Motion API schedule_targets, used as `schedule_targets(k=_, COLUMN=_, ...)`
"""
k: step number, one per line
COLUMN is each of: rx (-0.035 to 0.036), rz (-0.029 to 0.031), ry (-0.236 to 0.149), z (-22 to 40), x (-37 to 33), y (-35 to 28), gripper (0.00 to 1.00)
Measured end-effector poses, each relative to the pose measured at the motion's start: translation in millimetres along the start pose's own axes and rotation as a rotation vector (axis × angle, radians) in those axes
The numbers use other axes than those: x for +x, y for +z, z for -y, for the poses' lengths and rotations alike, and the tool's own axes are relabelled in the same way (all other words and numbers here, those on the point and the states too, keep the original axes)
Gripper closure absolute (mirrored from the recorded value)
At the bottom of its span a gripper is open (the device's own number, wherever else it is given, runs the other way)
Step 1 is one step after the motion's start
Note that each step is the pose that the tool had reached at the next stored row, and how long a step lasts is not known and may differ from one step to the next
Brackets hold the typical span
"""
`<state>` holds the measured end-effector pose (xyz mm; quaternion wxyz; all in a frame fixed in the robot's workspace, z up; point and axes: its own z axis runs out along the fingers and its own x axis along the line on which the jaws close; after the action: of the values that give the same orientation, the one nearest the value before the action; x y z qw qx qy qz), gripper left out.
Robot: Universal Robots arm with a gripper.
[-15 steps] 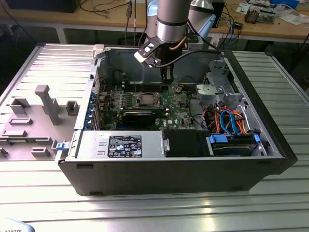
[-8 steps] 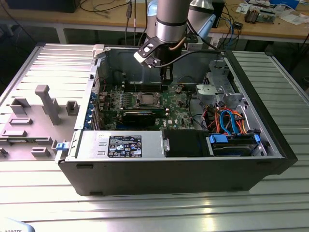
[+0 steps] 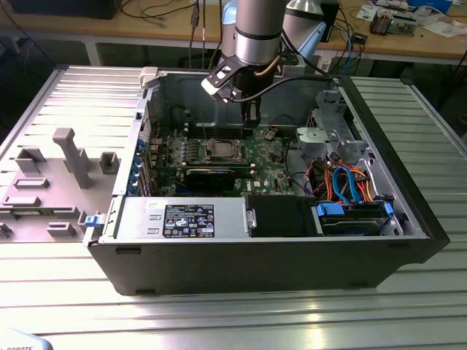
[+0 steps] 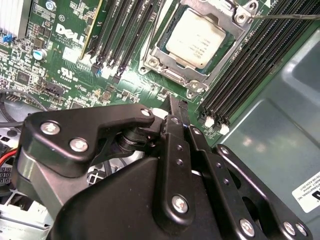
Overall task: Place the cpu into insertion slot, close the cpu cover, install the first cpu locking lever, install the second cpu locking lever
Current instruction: 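Close the cpu cover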
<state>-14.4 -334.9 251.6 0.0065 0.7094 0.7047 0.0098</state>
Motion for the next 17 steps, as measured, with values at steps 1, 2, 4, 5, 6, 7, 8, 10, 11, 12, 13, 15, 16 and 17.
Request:
schedule_targets(k=1, rx=-0.0001, rz=0.0, ry=0.0, z=0.3, x=0.0, y=0.1, gripper=0.89)
schedule_targets(k=2, rx=-0.0001, rz=-0.0001, ry=0.0, z=0.4, x=0.0, y=0.1, gripper=0.89)
schedule_targets(k=4, rx=-0.0001, rz=-0.0002, ry=0.0, z=1.9, x=-0.1, y=0.5, gripper=0.89)
schedule_targets(k=5, rx=-0.0001, rz=-0.0003, ry=0.0, z=2.7, x=-0.1, y=0.8, gripper=0.89)
schedule_targets(k=6, rx=0.0, rz=-0.0004, ry=0.0, z=3.8, x=-0.2, y=1.0, gripper=0.89)
schedule_targets(k=7, rx=0.0, rz=-0.0004, ry=0.0, z=4.6, x=-0.2, y=1.2, gripper=0.89)
schedule_targets(k=8, rx=0.0, rz=-0.0004, ry=0.0, z=5.7, x=-0.2, y=1.4, gripper=0.89)
schedule_targets(k=10, rx=0.0, rz=-0.0005, ry=0.0, z=6.7, x=-0.3, y=1.5, gripper=0.89)
schedule_targets(k=11, rx=0.0, rz=-0.0004, ry=0.0, z=6.7, x=-0.3, y=1.6, gripper=0.89)
schedule_targets(k=12, rx=0.0, rz=-0.0005, ry=0.0, z=6.9, x=-0.3, y=1.7, gripper=0.89)
schedule_targets(k=13, rx=-0.0001, rz=-0.0005, ry=0.0, z=7.1, x=-0.3, y=1.7, gripper=0.89)
schedule_targets(k=15, rx=0.0, rz=-0.0005, ry=0.0, z=7.3, x=-0.3, y=1.7, gripper=0.89)
schedule_targets(k=16, rx=0.0, rz=-0.0005, ry=0.0, z=7.4, x=-0.3, y=1.8, gripper=0.89)
schedule_targets(k=17, rx=-0.0001, rz=-0.0005, ry=0.0, z=7.5, x=-0.4, y=1.9, gripper=0.89)
